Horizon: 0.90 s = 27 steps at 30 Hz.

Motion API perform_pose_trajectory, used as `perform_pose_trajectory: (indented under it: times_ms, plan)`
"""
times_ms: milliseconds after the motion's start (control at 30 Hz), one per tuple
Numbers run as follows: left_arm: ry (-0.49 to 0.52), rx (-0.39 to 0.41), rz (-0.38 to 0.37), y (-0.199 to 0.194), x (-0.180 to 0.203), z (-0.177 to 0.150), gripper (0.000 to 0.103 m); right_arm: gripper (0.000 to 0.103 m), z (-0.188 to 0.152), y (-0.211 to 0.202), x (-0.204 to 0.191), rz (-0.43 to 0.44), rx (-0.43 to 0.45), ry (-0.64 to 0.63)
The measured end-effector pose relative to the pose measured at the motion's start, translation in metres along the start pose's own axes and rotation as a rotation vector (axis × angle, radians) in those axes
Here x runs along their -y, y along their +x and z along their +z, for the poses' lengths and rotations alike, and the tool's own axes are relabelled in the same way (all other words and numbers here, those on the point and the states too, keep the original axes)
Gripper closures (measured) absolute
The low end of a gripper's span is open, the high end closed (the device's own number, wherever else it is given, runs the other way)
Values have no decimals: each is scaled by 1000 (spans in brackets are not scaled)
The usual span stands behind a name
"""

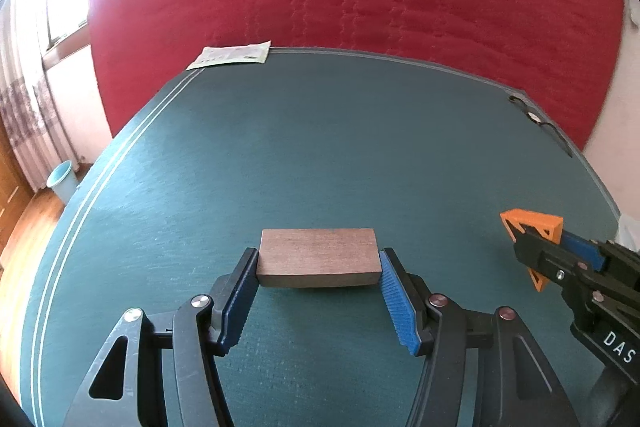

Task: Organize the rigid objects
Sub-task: 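Carry the orange block into the bowl and open the right tool while the left holds the brown block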

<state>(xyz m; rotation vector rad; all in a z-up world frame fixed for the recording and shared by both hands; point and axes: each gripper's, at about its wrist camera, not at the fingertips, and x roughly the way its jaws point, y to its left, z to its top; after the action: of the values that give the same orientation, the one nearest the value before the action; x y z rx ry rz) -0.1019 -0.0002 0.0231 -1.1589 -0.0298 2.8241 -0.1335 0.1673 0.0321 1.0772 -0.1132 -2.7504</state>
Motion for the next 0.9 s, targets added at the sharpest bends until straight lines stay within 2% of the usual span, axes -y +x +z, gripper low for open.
perform_pose_trajectory:
  times_ms: [633, 900]
  plan:
    - [27, 11, 19, 0, 7, 0, 41, 72, -21, -48, 41, -68, 43, 87]
    - [60, 2, 11, -2, 22, -2, 41, 72, -27, -71, 62, -116, 69, 113]
